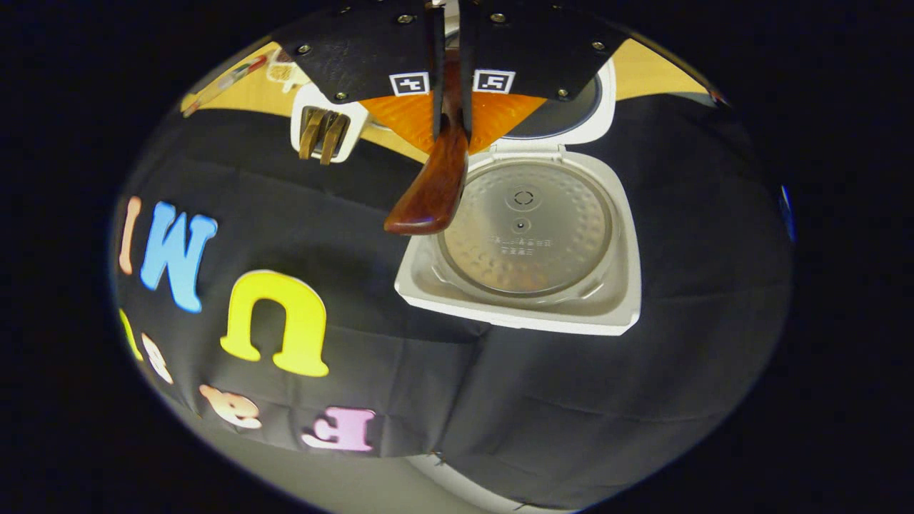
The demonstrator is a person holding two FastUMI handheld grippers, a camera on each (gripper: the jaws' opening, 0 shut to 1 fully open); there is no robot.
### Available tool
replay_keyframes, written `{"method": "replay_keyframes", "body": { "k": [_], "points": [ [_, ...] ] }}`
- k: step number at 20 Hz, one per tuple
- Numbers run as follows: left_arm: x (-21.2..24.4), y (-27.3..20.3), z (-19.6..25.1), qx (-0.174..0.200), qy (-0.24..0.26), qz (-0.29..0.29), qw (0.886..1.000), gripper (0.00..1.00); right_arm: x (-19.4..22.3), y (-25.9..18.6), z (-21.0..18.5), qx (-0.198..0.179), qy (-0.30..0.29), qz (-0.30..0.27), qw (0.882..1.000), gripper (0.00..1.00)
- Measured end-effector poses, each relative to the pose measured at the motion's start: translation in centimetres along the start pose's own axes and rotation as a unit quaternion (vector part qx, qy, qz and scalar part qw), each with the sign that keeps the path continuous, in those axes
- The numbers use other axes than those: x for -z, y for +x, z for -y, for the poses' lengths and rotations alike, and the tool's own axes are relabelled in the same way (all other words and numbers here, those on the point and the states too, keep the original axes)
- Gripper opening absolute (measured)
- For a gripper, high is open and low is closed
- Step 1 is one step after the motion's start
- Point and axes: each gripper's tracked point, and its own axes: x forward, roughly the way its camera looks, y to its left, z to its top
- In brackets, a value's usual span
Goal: Close the left gripper, press the button to open the rice cooker; take a wooden spoon from the chopstick holder with the right hand, scoop a spoonful of rice and pour it into the rice cooker, then put the wooden spoon back into the chopstick holder.
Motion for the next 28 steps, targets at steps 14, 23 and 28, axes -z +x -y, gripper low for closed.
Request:
{"method": "replay_keyframes", "body": {
  "k": [14,23,28],
  "points": [
    [-0.7,0.6,2.4,0.026,0.001,0.01,1.0,0.95,0.0,-2.0,1.8,-0.011,0.159,-0.034,0.987,0.08],
    [-2.2,1.3,5.6,0.054,0.007,0.024,0.998,0.96,-3.0,-7.3,7.2,-0.018,0.402,-0.006,0.916,0.08],
    [-3.2,1.4,8.3,0.075,0.005,0.035,0.997,0.95,-2.6,-10.9,11.6,0.012,0.429,0.01,0.903,0.08]
  ]
}}
